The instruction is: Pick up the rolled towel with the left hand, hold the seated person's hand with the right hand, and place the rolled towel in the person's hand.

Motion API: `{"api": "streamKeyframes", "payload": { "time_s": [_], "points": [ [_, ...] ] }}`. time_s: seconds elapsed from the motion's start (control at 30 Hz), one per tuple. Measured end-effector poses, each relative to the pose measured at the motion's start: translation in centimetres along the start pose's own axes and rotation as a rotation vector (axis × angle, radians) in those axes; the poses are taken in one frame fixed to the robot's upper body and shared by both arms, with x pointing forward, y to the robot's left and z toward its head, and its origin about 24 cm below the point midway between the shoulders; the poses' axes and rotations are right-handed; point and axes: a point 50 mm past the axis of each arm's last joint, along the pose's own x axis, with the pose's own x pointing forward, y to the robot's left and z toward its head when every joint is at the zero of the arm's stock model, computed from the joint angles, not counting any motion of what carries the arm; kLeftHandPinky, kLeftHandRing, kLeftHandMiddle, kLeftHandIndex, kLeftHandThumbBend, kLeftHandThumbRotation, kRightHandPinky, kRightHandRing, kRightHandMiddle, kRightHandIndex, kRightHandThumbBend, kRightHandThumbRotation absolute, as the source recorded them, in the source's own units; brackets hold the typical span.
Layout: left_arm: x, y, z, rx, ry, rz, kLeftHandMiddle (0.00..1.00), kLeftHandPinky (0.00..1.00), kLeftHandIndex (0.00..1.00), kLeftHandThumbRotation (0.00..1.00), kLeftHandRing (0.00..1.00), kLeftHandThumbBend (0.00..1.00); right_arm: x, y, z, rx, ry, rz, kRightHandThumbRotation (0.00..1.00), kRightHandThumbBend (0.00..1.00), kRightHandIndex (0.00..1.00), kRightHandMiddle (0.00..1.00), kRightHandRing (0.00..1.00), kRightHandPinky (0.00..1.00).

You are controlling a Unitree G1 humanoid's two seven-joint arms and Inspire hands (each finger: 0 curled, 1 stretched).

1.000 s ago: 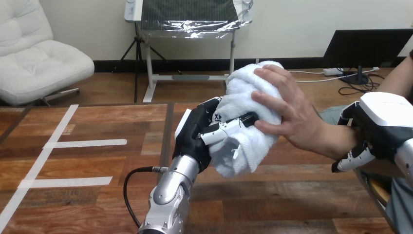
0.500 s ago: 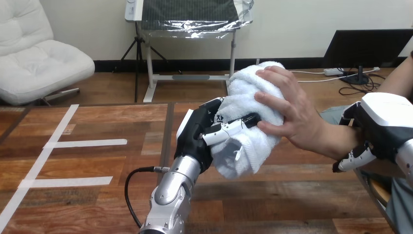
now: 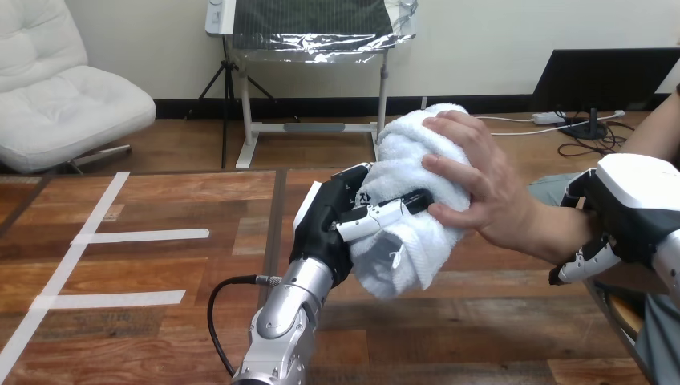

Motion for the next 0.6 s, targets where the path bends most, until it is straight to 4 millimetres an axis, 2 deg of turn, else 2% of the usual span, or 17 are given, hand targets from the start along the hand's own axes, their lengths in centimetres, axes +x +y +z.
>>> {"api": "streamKeyframes", "payload": {
  "time_s": [0.37, 0.47, 0.57, 0.6],
  "points": [
    [0.01, -0.13, -0.02, 0.001, 0.001, -0.005, 0.40, 0.24, 0.45, 0.00, 0.32, 0.69, 0.00, 0.00, -0.02, 0.001, 0.002, 0.000, 0.00, 0.82, 0.51, 0.39, 0.30, 0.22],
    [0.02, -0.16, -0.02, 0.001, 0.001, -0.007, 0.40, 0.25, 0.45, 0.00, 0.32, 0.69, 0.00, 0.00, -0.07, 0.002, 0.006, 0.000, 0.00, 0.83, 0.53, 0.42, 0.32, 0.23],
    [0.02, -0.19, -0.03, 0.001, 0.002, -0.010, 0.41, 0.25, 0.46, 0.00, 0.34, 0.68, 0.00, 0.00, -0.10, -0.001, 0.010, 0.000, 0.00, 0.84, 0.57, 0.48, 0.38, 0.29],
    [0.03, -0.22, -0.03, 0.001, 0.002, -0.012, 0.42, 0.26, 0.46, 0.01, 0.35, 0.68, 0.00, 0.00, -0.10, -0.003, 0.011, -0.001, 0.00, 0.84, 0.60, 0.53, 0.44, 0.34]
  ]
}}
